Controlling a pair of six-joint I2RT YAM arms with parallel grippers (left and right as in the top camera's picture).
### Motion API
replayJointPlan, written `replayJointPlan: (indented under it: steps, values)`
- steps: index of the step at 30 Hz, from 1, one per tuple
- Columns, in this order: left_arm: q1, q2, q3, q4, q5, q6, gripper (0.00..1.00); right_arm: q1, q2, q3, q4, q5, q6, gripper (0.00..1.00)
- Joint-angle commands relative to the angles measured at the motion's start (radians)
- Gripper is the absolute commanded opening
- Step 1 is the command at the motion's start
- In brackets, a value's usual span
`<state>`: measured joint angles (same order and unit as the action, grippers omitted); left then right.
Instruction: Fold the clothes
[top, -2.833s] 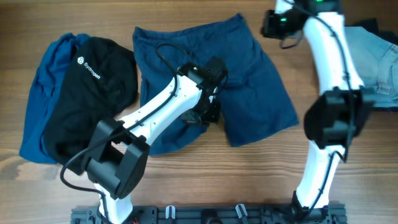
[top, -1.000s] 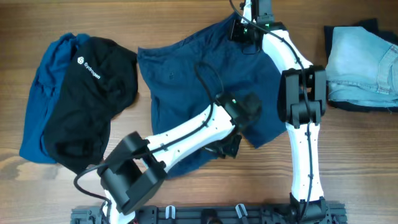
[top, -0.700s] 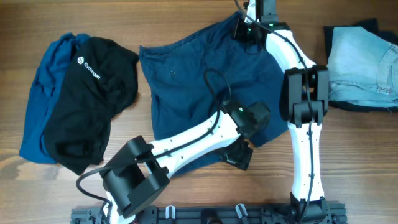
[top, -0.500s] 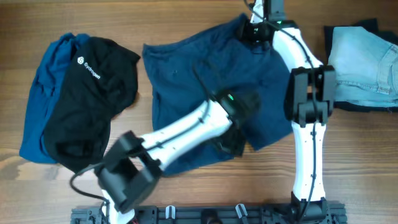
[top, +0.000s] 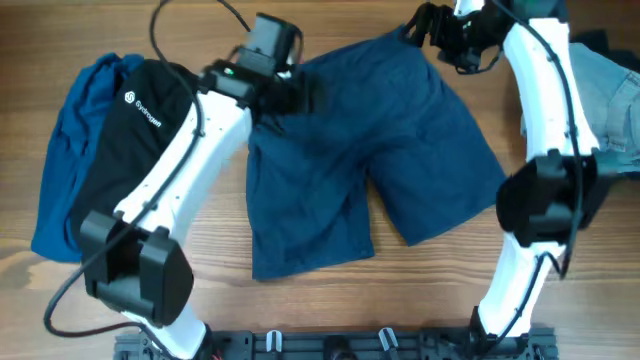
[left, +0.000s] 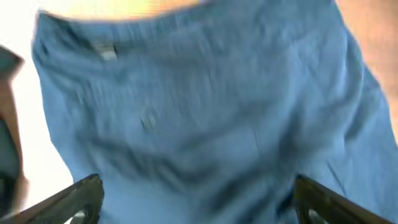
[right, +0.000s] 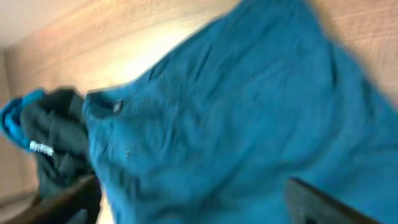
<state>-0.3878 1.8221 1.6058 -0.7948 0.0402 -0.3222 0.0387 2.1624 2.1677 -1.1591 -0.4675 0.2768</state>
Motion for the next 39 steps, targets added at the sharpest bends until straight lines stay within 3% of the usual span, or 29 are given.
replayJointPlan:
  steps: [1, 9, 13, 17, 18, 20, 23, 31, 39]
  values:
    - [0.033, 0.082, 0.006, 0.042, 0.029, 0.148, 0.94, 0.028, 0.013, -0.001, -0.065, 0.046, -0.011, 0.84]
    - [0.059, 0.216, 0.006, 0.180, 0.029, 0.347, 0.94, 0.061, 0.013, -0.003, -0.243, 0.092, -0.015, 0.79]
    - [0.061, 0.253, 0.006, 0.250, 0.011, 0.376, 0.86, 0.079, 0.013, -0.021, -0.294, 0.163, -0.014, 0.77]
    - [0.067, 0.286, 0.006, 0.314, 0.007, 0.375, 0.66, 0.089, 0.013, -0.076, -0.294, 0.162, -0.012, 0.53]
    - [0.070, 0.298, 0.006, 0.322, 0.007, 0.375, 0.56, 0.092, 0.013, -0.103, -0.291, 0.161, -0.012, 0.40]
    - [0.072, 0.317, 0.006, 0.328, 0.007, 0.375, 0.40, 0.095, 0.013, -0.138, -0.283, 0.161, -0.014, 0.26]
    - [0.072, 0.352, 0.006, 0.336, 0.008, 0.375, 0.32, 0.105, 0.013, -0.216, -0.255, 0.158, -0.014, 0.07]
    - [0.073, 0.374, 0.004, 0.389, 0.004, 0.391, 0.25, 0.142, 0.013, -0.363, -0.153, 0.154, -0.008, 0.08]
    - [0.094, 0.399, 0.004, 0.438, -0.068, 0.393, 0.13, 0.145, 0.013, -0.603, 0.103, 0.154, 0.115, 0.08]
